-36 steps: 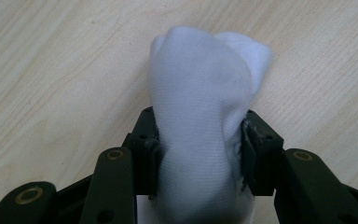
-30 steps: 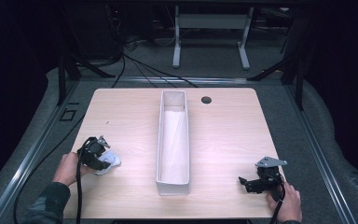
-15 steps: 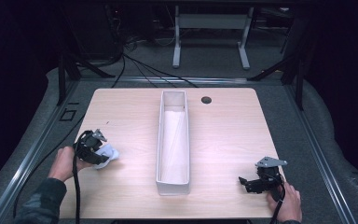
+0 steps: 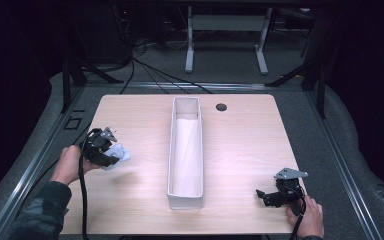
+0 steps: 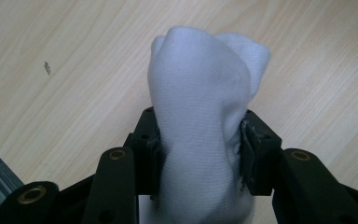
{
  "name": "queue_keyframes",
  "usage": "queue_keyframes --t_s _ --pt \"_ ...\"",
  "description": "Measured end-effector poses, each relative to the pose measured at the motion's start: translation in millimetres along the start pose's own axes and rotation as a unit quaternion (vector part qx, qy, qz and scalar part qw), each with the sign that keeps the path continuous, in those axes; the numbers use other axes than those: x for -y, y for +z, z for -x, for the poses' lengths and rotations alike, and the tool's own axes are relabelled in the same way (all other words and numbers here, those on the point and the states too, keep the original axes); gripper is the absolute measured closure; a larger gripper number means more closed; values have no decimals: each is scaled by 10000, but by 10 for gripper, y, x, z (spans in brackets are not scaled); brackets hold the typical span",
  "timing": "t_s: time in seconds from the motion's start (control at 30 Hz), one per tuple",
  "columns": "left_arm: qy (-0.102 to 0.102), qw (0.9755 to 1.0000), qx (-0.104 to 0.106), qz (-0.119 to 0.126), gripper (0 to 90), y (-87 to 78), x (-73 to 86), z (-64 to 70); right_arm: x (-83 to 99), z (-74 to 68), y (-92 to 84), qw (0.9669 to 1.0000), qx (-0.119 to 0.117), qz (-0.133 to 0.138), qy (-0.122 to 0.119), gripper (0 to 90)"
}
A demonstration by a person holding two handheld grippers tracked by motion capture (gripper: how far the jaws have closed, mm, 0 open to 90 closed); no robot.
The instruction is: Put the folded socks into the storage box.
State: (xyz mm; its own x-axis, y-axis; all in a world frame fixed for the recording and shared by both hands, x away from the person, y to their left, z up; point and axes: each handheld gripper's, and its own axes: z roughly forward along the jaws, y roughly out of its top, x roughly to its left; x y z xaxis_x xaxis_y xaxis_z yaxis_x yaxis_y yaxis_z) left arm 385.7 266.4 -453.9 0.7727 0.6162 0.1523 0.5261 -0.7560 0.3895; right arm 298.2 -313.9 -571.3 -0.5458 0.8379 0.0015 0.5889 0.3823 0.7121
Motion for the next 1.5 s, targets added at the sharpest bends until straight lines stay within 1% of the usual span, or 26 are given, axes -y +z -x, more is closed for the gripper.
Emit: queue_keyframes --t_s 0.1,0.17,0.33,0.5,0.53,0.57,0.63,0.7,0.8,1.1,1.3,1.37,1.43,1.5 --pt "90 10000 -24 7 571 -43 -85 -2 0 0 0 10000 1 0 -2 0" --pt "119 9999 7 20 570 -55 -109 -6 0 1 0 10000 -1 -1 -3 0" --pt "251 9997 22 58 571 -121 -242 -2 0 3 0 10000 -11 3 -13 0" --pt "331 9994 57 99 571 -177 -363 5 0 5 0 10000 -16 3 -19 0" --pt "355 9993 24 101 571 -188 -390 6 0 5 1 10000 -18 4 -25 0" --pt "369 9992 45 114 571 -199 -416 7 0 5 0 10000 -19 2 -21 0" --pt "461 9989 27 99 571 -228 -478 4 0 6 0 10000 -18 2 -28 0" --pt "489 9987 18 114 571 -251 -531 12 0 7 1 10000 -28 4 -27 0" --pt "615 9981 -10 100 571 -293 -605 22 0 8 0 10000 -26 3 -33 0" --pt "834 9964 -35 164 570 -376 -838 74 0 7 0 10000 -27 2 -31 0" --pt "1032 9945 -47 186 571 -429 -993 116 0 8 1 10000 -27 6 -36 0" --pt "1062 9941 -64 188 571 -443 -1040 132 0 8 0 10000 -27 5 -35 0" --pt "1096 9938 -32 191 571 -450 -1087 144 0 7 1 10000 -27 4 -33 0" --pt "1168 9930 -63 171 571 -458 -1134 161 0 8 0 10000 -27 1 -38 0"
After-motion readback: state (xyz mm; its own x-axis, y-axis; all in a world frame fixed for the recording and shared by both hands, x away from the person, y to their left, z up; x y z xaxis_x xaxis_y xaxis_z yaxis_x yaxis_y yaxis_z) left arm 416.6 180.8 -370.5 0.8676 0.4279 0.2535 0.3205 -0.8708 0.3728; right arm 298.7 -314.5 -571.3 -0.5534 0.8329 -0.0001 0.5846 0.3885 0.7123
